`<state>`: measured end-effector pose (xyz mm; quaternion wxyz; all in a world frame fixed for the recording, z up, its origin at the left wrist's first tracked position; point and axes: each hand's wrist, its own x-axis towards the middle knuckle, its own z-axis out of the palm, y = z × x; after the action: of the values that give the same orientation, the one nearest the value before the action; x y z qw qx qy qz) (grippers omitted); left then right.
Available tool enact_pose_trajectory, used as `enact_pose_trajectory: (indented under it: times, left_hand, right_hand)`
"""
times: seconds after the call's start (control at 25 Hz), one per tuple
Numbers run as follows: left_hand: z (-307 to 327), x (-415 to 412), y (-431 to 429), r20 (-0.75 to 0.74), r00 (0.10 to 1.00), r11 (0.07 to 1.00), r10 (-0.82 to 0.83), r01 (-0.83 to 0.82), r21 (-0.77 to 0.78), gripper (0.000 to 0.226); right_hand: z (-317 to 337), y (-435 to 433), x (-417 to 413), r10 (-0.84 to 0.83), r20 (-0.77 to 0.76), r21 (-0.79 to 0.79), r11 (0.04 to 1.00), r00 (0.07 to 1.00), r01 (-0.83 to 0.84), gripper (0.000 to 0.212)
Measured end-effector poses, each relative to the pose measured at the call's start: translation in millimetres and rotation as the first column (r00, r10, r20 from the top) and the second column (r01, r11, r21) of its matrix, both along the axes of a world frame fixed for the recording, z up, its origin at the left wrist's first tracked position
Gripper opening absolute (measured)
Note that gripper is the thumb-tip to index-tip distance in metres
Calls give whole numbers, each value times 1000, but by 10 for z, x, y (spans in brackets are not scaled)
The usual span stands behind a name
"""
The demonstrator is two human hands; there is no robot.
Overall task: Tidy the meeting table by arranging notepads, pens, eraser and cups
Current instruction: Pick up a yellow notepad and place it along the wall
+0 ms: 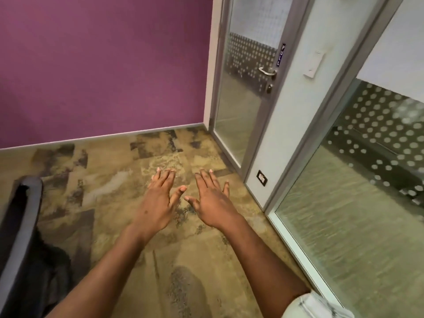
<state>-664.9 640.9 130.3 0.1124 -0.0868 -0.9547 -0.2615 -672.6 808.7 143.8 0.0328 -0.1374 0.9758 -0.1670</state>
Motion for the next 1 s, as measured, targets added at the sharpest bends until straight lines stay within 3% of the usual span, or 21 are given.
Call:
enact_pose_trajectory:
  times: [0.4, 0.64, 0.72, 1.0]
  left_hand:
    - [-60, -1559, -378, 21, 952, 945, 304, -299, -133, 107]
    - [-106, -2409, -927, 35, 812, 807, 583, -574, -138, 111]
    - [-160, -2539, -1063, 55, 809, 802, 585, -567, -186, 110]
    - [-332, -3470, -2187, 56, 699, 701, 713, -709, -75, 108]
  right_hand:
    - [-10, -492, -2178, 302, -15, -16, 953, 953, -303, 75]
    - [-70, -1390, -3412, 544, 10, 97, 835, 839, -542, 77]
    - [-124, -1578, -3525, 562, 45, 96, 821, 826, -563, 75]
    - [-357, -2780, -4494, 632, 4, 87, 772, 775, -630, 76]
